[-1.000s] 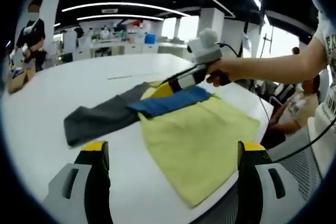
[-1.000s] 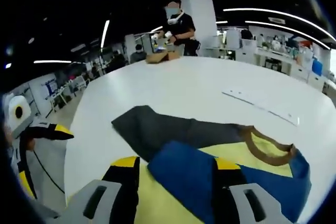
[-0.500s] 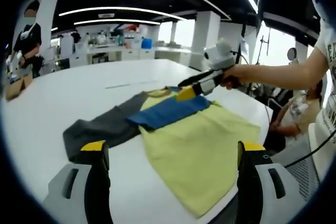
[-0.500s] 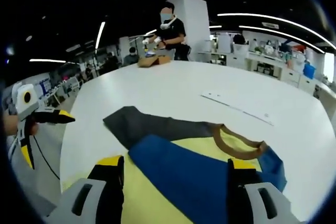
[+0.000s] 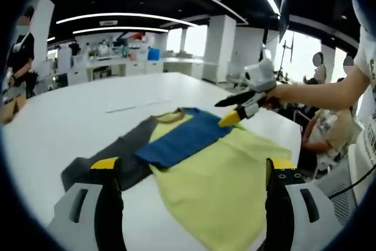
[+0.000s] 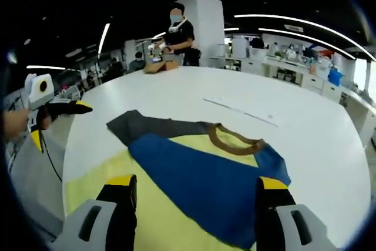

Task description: Fold the garment on the visible template until the final outline fits inside the template.

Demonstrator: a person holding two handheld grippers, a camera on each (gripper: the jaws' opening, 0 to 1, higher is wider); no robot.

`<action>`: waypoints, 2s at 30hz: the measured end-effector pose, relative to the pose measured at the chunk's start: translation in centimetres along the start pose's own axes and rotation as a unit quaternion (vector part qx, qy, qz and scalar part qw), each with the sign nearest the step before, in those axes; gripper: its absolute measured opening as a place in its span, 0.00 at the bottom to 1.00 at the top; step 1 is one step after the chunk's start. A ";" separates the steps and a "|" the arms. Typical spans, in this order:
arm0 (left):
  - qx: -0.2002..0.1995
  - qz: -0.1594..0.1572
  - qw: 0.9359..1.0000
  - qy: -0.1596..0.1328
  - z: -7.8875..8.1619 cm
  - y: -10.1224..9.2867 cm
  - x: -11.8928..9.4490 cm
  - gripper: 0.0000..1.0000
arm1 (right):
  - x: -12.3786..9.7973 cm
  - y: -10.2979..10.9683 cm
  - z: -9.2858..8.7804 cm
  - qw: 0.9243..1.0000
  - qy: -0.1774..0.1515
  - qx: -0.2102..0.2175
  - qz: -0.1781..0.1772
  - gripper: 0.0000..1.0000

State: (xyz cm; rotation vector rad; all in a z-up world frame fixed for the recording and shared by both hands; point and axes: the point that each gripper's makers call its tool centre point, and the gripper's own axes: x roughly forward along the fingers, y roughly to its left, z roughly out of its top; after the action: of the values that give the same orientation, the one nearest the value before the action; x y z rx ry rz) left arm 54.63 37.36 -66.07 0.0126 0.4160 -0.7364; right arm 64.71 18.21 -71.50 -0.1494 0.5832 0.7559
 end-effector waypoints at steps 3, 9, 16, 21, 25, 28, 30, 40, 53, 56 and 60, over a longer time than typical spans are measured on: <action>0.000 -0.010 1.000 -0.002 0.6 -0.2 1.0 0.99 | -0.9 -0.9 -0.7 1.000 -0.002 0.004 -0.007 0.79; 0.017 -0.034 0.999 -0.005 2.1 -0.8 3.3 0.98 | -2.3 -2.4 -1.8 1.000 -0.003 0.011 -0.024 0.75; 0.031 -0.061 0.998 -0.008 3.6 -1.7 6.2 0.97 | -3.3 -3.4 -3.5 0.999 0.002 0.009 -0.035 0.69; 0.033 -0.077 0.996 -0.011 4.6 -2.3 8.3 0.96 | -3.7 -3.9 -4.3 0.999 0.007 0.002 -0.039 0.64; 0.041 -0.091 0.995 -0.005 5.3 -2.7 10.0 0.94 | -3.9 -4.4 -4.8 0.999 0.007 0.003 -0.044 0.58; 0.046 -0.100 0.994 0.002 5.6 -3.0 11.4 0.92 | -4.2 -4.7 -5.1 0.999 0.006 -0.005 -0.050 0.54; 0.055 -0.110 0.992 0.005 5.9 -3.3 12.5 0.90 | -4.3 -4.9 -5.2 0.998 0.005 -0.013 -0.053 0.52; 0.068 -0.146 0.987 0.023 6.1 -4.5 17.3 0.85 | -4.4 -5.3 -6.3 0.997 0.019 -0.047 -0.057 0.42; 0.064 -0.169 0.983 0.027 6.3 -5.3 23.2 0.76 | -3.8 -5.0 -7.2 0.997 0.024 -0.060 -0.050 0.31; 0.064 -0.172 0.983 0.029 6.4 -5.4 24.8 0.74 | -3.8 -5.0 -7.4 0.997 0.025 -0.059 -0.051 0.26; 0.066 -0.175 0.982 0.035 6.2 -5.6 26.4 0.68 | -3.8 -5.1 -7.7 0.996 0.026 -0.064 -0.053 0.22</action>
State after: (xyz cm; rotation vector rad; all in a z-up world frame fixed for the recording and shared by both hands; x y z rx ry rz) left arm 70.72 15.05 -69.52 0.0925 0.4418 -1.1117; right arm 62.59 9.72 -76.19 -0.3175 0.5723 0.6880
